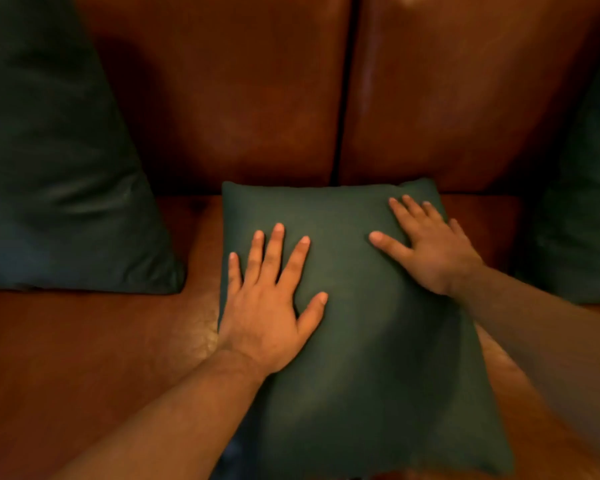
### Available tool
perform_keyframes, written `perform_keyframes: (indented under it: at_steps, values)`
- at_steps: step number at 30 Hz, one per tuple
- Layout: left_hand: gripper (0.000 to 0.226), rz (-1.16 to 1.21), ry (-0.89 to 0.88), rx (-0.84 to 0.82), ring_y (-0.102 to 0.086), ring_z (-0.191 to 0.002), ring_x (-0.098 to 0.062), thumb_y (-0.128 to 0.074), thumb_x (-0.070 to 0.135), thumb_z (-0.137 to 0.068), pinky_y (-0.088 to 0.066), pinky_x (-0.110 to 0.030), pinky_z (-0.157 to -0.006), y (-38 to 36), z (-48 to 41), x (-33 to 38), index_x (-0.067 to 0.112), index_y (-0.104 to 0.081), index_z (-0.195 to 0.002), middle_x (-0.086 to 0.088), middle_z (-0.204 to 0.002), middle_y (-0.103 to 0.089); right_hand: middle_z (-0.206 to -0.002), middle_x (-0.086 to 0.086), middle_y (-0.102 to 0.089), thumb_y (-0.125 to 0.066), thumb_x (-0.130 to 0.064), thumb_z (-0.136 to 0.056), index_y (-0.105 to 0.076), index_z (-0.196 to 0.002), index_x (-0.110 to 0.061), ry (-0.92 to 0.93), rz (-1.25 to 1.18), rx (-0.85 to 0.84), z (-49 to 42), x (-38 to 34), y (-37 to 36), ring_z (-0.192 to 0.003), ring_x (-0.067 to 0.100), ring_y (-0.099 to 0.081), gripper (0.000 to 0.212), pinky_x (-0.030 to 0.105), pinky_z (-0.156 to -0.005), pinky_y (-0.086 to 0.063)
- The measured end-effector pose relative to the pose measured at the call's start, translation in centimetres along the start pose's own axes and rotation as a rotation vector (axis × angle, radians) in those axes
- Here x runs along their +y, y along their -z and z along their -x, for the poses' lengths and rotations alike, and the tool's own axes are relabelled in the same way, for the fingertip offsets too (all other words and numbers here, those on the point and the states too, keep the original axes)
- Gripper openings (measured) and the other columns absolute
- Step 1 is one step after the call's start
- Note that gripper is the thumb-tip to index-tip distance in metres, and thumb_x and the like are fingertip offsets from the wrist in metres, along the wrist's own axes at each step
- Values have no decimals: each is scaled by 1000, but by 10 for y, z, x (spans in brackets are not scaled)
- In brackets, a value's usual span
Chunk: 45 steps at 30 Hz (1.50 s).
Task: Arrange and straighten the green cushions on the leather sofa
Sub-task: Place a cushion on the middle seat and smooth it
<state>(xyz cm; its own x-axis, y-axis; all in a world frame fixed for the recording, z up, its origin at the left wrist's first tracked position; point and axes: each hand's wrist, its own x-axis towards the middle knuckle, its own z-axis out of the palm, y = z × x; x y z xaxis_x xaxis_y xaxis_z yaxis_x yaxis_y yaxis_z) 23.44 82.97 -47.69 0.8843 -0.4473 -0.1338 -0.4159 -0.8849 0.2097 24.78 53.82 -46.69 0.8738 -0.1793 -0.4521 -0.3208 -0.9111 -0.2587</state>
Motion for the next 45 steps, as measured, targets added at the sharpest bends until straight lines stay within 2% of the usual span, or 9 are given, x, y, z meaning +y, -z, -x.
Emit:
perform_keyframes:
  at_steps: [3, 6, 9, 16, 21, 28, 33, 41, 45]
  values:
    - [87, -48, 15, -58, 10, -166, -26, -17, 76, -94, -2, -60, -131, 1, -2, 1, 38, 1, -170, 0, -180, 10, -180, -5, 0, -5, -96, -83, -12, -170, -33, -145, 21, 91, 5, 12, 12, -165, 22, -1, 108, 61, -129, -8]
    - [88, -64, 44, -72, 11, -166, -27, -14, 75, -93, -3, -61, -131, 0, -2, 0, 36, 5, -169, -1, -179, 12, -178, 1, -18, -20, -78, -98, -26, -168, -25, 159, 4, 408, 37, -14, -11, -163, 27, -16, 88, 63, -126, -19]
    - [87, -81, 29, -46, 8, -166, -29, -18, 74, -96, -5, -62, -131, -4, -1, 2, 35, 4, -170, -3, -180, 10, -179, -11, -6, -16, -84, -95, -9, -169, -41, 248, 16, 270, 57, -17, -40, -165, 22, -1, 86, 64, -129, -12]
    - [87, -125, 32, -49, 6, -166, -30, -14, 74, -96, -7, -64, -131, -3, -2, 5, 33, 5, -170, -5, -180, 8, -179, -10, -1, -15, -77, -99, -7, -170, -35, -88, -150, 293, 59, 10, -42, -165, 26, -4, 83, 63, -128, -16]
    - [87, -95, 21, -32, 3, -166, -32, -19, 72, -97, -9, -66, -130, -4, 6, -1, 31, 0, -171, -6, -180, 4, -180, -4, -4, -28, -64, -105, -10, -171, -33, 222, -21, 373, 125, -11, -78, -165, 24, -1, 74, 65, -128, -15]
    - [89, -102, 48, -56, 4, -166, -33, -22, 72, -95, -6, -67, -129, 2, 11, 7, 29, -3, -171, -8, -180, 6, -179, -10, 5, -15, -71, -106, -2, -169, -43, 32, -211, 378, 163, 14, -107, -165, 19, 8, 70, 64, -128, -16]
    - [75, -113, -79, 156, -1, -164, -42, -45, 30, -99, -9, -72, -127, -1, 36, 61, 26, -21, -169, -15, -179, -2, -178, -14, 10, -9, -75, -102, 6, -165, -52, 37, -233, 271, 169, 26, -115, -164, 18, 13, 69, 60, -130, -16]
    - [85, -21, -21, 135, 4, -166, -36, -35, 73, -102, -5, -65, -130, -30, 105, 55, 29, -9, -171, -11, -180, 3, -179, -6, 1, -15, -76, -102, 6, -165, -50, 146, -208, 318, 178, 31, -125, -165, 24, 2, 71, 59, -129, -21]
    - [92, 98, 298, 66, 11, -166, -30, -21, 84, -96, -10, -60, -132, -32, 121, 28, 35, 10, -168, -2, -178, 19, -179, -10, 4, -15, -76, -102, 6, -165, -51, 143, -234, 313, 178, 29, -123, -165, 21, 5, 71, 58, -130, -18]
